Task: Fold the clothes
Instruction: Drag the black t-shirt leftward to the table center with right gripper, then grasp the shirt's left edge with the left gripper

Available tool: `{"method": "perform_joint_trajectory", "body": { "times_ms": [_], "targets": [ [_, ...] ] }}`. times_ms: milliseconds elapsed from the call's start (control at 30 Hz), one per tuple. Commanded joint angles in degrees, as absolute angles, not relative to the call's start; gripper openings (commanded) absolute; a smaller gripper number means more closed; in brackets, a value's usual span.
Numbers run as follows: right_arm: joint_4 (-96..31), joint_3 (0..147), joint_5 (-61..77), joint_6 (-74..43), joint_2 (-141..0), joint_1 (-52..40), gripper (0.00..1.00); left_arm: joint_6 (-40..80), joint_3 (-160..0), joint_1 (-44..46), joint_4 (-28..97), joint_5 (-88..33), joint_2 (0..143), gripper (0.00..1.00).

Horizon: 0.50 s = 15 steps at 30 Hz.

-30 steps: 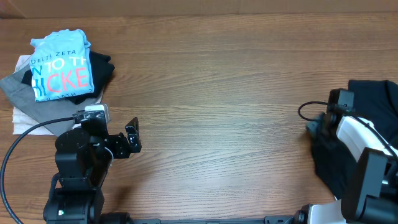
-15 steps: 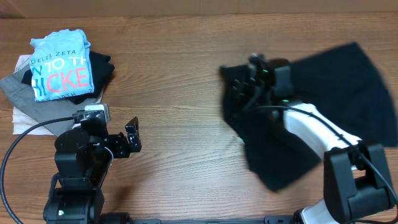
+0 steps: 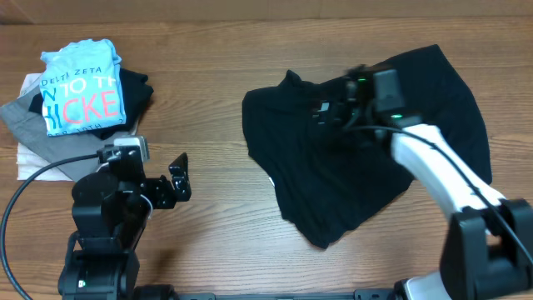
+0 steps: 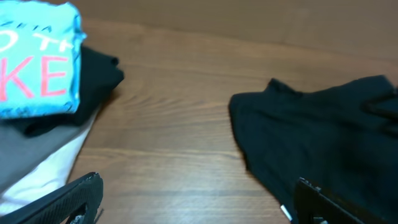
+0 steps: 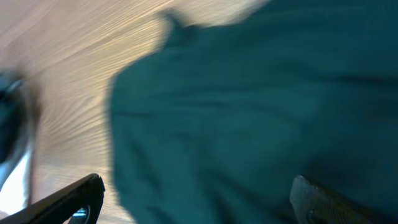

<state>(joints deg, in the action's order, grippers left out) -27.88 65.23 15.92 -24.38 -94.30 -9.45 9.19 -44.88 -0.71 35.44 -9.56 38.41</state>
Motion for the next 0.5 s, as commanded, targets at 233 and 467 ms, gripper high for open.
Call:
{"method": "perform_joint_trajectory", "body": {
  "times_ms": [233,467],
  "targets": [
    [-50.33,66.76,9.02,-20.43,-81.43,8.16,1.0,14.0,-46.22,0.8,24.32,-27.16,61.41,0.98],
    [-56.12,66.7,9.02,-19.68,-81.45,11.62,1.0,18.57,-46.24,8.05,9.58,-29.32,83.07,0.93]
  ]
}}
